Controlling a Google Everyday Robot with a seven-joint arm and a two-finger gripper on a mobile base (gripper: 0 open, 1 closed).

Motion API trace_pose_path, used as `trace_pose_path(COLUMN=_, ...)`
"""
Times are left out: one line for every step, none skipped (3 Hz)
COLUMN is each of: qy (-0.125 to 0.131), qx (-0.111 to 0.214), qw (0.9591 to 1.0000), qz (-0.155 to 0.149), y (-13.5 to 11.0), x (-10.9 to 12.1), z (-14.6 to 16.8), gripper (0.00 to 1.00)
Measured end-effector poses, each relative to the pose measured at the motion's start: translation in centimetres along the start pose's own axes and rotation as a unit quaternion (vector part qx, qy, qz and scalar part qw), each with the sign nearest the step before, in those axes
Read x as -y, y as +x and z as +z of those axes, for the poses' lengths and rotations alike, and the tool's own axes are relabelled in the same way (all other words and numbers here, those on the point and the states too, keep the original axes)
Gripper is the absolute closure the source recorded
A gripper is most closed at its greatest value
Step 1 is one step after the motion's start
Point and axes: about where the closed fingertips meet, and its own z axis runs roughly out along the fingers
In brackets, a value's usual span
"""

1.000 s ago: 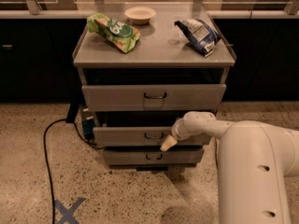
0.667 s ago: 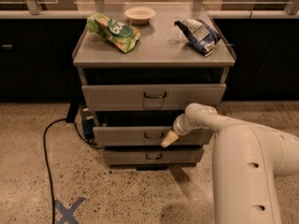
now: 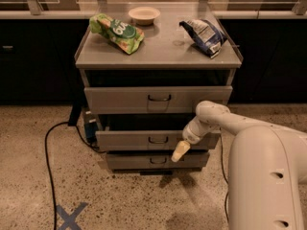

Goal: Open middle drawer

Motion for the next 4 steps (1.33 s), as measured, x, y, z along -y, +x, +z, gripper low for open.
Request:
trace_pose_path(qy=-0.003, qx=-0.001, qw=1.0, qz=0.0, y=-0.1, x=-0.2, z=-0.2, gripper=0.0)
trace_pose_path(qy=-0.041, qx=-0.009, qw=0.9991, qz=-0.001, y=1.3, x=-5.1, z=-0.7, gripper=0.0)
trace_pose_path(qy=-0.041, qx=-0.009, qw=0.9991, qz=-0.001, y=1.3, x=-5.1, z=-0.7, gripper=0.0)
trace_pose_path(qy=-0.038, qx=-0.005, qw=0.9992, qz=-0.008, y=1.8, x=-5.5, z=-0.8, gripper=0.0)
